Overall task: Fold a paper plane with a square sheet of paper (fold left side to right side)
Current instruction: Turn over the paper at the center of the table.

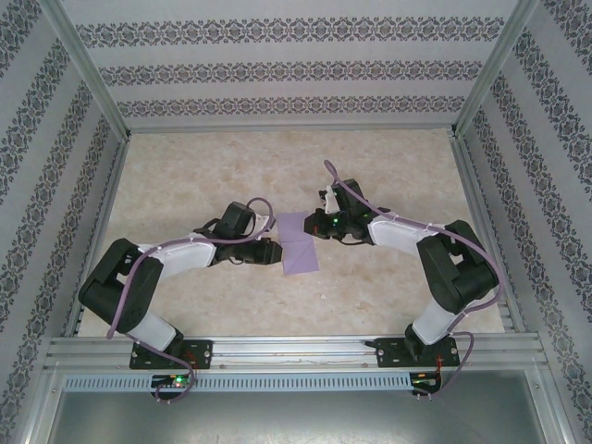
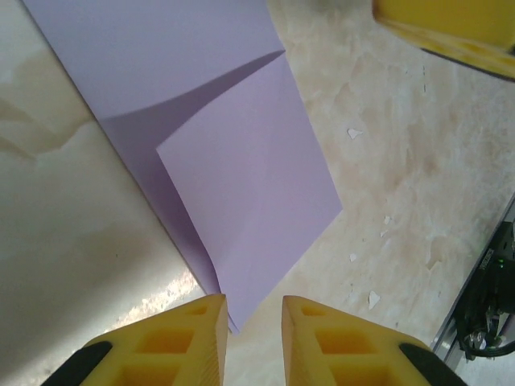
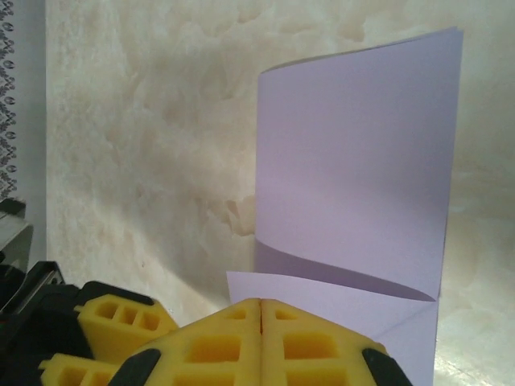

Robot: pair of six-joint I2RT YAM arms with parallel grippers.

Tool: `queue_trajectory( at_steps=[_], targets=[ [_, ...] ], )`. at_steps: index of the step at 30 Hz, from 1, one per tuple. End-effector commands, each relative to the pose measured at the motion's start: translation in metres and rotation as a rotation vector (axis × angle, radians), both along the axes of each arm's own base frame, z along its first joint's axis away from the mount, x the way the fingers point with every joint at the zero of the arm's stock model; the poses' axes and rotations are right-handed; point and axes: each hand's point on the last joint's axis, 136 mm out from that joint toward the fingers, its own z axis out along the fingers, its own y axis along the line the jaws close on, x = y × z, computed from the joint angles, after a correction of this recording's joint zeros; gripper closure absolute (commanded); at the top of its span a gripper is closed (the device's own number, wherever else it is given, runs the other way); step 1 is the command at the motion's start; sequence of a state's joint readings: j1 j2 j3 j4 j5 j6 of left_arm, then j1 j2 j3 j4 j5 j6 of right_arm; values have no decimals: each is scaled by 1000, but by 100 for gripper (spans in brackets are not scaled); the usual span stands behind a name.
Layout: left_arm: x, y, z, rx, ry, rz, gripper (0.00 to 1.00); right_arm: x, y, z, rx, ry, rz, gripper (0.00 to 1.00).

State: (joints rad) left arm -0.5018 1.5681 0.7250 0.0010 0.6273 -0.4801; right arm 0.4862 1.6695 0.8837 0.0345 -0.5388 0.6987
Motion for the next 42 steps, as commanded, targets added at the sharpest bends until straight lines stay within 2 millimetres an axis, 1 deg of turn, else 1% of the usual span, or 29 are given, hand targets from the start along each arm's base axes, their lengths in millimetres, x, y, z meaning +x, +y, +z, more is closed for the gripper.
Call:
queue_trajectory(
  at_steps=[1,5,8,11,13,15,19,20,22,27,30,34,42],
  targets=[
    [21,-5,4,-45,-16,45,75,-9,-7,-5,-18,-1,3,100],
    [33,-11,-3,-74,-5,58,73,-15,-17,-10,-39,-6,-23,86],
    [36,-16,-7,-87,3,38,72,-18,-26,-11,-54,-23,-47,74],
    [40,-21,-8,-106,1,26,72,-20,-34,-9,-58,-39,-69,65],
    [41,-23,-8,-112,-2,21,73,-22,-38,-8,-58,-48,-79,60],
    [42,-22,-10,-100,-2,22,78,-23,-41,-6,-54,-57,-84,56],
    [43,-17,-11,-69,-19,31,91,-26,-40,1,-21,-77,-68,54],
    [44,-16,-8,-70,-32,36,94,-26,-38,3,-8,-83,-59,54],
    [44,-15,-1,-80,-65,48,96,-26,-34,9,22,-100,-42,54],
    [46,-10,23,-114,-155,86,97,-24,-17,23,113,-142,-3,53],
    [46,-9,33,-140,-183,100,97,-20,-6,27,155,-155,8,49],
    [45,-7,34,-140,-187,109,97,-15,6,24,177,-155,13,45],
    [43,-5,28,-136,-175,117,97,-5,16,12,209,-128,-8,45]
  ],
)
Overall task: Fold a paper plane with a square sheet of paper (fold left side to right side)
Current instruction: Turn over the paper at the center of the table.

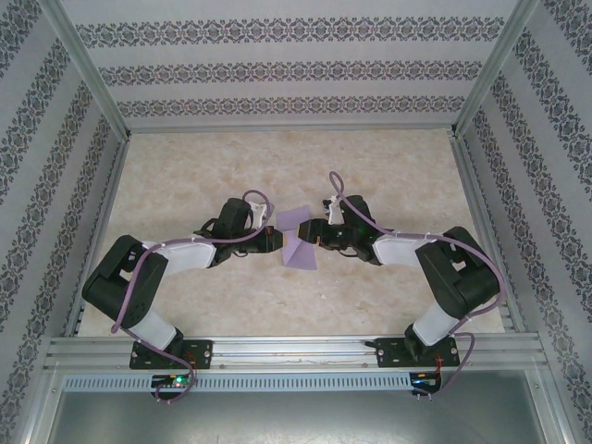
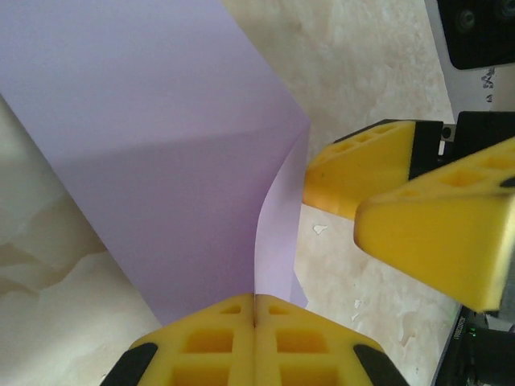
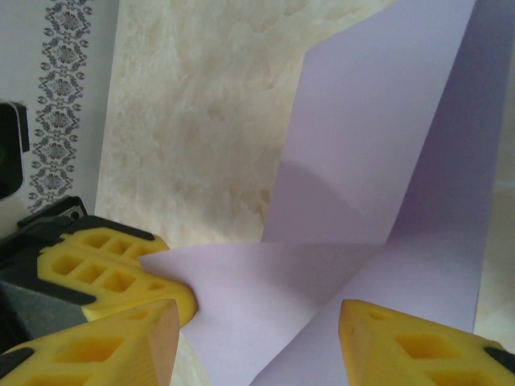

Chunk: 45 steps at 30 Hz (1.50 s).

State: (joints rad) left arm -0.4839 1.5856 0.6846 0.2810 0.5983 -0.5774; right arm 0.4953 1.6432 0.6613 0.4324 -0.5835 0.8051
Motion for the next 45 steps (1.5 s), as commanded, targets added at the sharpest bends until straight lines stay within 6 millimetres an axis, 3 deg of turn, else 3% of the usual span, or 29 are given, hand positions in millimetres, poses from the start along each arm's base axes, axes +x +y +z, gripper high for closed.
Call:
queue_trajectory(
  at_steps=[1,13,32,45],
  targets=[
    [7,2,8,-21,-39,22,97,11,14,14,58,-44,11,45],
    [8,8,-9,18,-7,50,96,24,31,4,95,-36,22,49],
    [6,16,-50,101,57,73,80,19,36,-24,46,10,12,57],
    [6,18,-55,120,62,72,78,17,38,-32,26,26,18,66]
  ],
)
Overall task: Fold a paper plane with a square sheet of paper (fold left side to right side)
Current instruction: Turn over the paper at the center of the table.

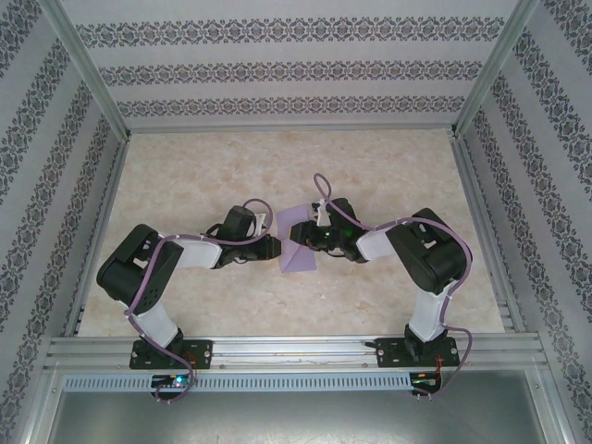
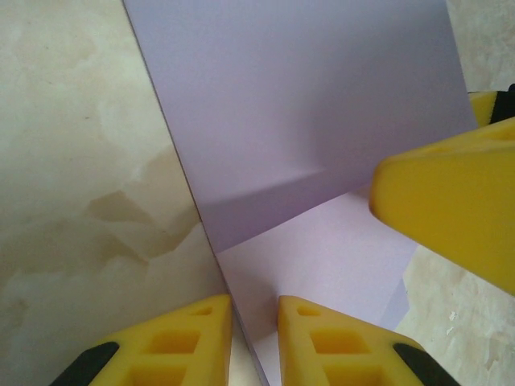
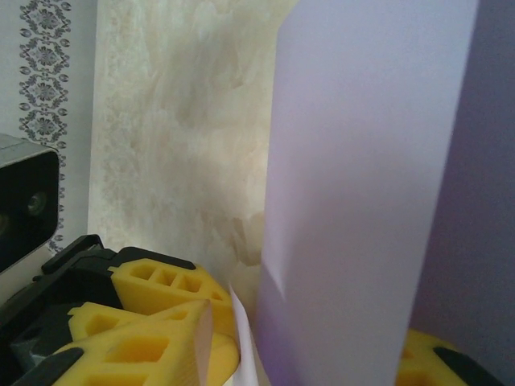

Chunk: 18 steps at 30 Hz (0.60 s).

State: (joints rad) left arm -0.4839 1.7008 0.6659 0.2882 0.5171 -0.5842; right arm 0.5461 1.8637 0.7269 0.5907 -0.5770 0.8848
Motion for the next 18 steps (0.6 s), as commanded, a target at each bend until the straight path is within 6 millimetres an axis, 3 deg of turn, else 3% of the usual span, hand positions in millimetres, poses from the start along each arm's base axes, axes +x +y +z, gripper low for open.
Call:
queue_trajectory(
  at_steps=[1,5,10,14,18],
  targets=[
    [7,3,-3,15,-29,7,78,5,9,5,2,-32,13,67],
    [8,3,5,4,-47,7,77,6,9,6,1,-35,13,74],
    [13,4,29,3,-107,3,73,8,10,13,4,-49,15,85],
    [16,9,61,18,-190,5,69,16,8,27,20,-83,7,94],
    [16,20,102,47,-302,17,64,27,4,55,46,-151,-7,100]
  ],
)
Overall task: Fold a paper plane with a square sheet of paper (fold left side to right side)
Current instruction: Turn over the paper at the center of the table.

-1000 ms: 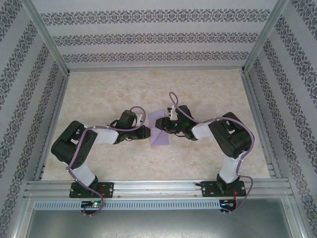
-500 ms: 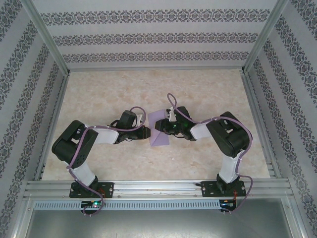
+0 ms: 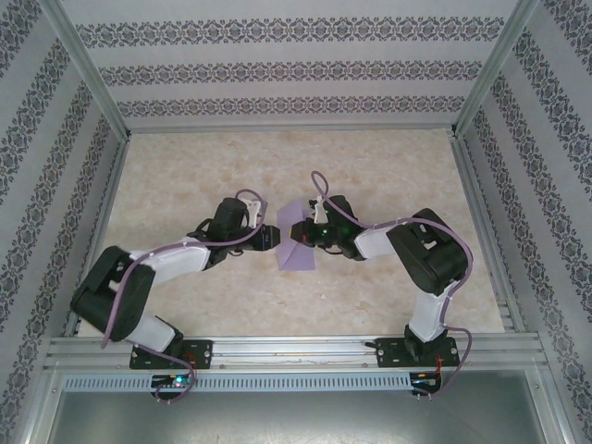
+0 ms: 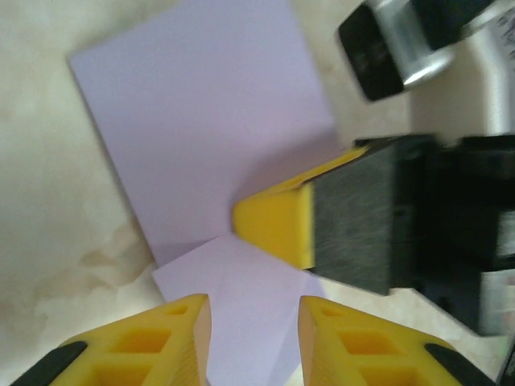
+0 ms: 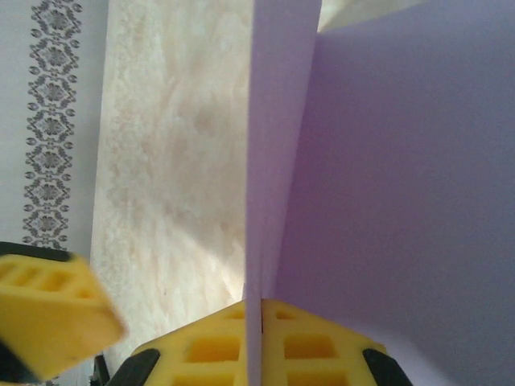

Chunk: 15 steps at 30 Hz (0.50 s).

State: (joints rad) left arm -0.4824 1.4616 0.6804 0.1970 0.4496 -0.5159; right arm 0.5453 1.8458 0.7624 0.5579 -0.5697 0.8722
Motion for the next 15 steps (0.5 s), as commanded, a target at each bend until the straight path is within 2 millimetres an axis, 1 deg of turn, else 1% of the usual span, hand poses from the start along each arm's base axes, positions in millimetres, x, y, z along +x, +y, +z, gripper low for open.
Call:
queue_trajectory(
  at_steps=[1,4,6,7,8,12,13,15],
  targets=[
    [6,16,37,59,-120,22,63,22,-2,49,50,-139,-11,100],
    [5,30,72,73,-225,58,56,31,-9,80,80,-212,-27,100],
    [3,39,96,71,-305,90,49,35,-17,104,102,-270,-40,100],
    [2,43,105,68,-335,101,45,36,-20,115,111,-296,-47,100],
    [0,47,118,57,-378,116,40,37,-25,127,121,-326,-53,100],
    [-7,57,158,-26,-485,151,12,35,-42,179,165,-458,-76,100],
    [-8,59,167,-58,-498,154,7,33,-45,191,175,-487,-82,100],
    [-11,57,187,-161,-517,135,1,29,-55,216,204,-549,-106,100]
  ],
)
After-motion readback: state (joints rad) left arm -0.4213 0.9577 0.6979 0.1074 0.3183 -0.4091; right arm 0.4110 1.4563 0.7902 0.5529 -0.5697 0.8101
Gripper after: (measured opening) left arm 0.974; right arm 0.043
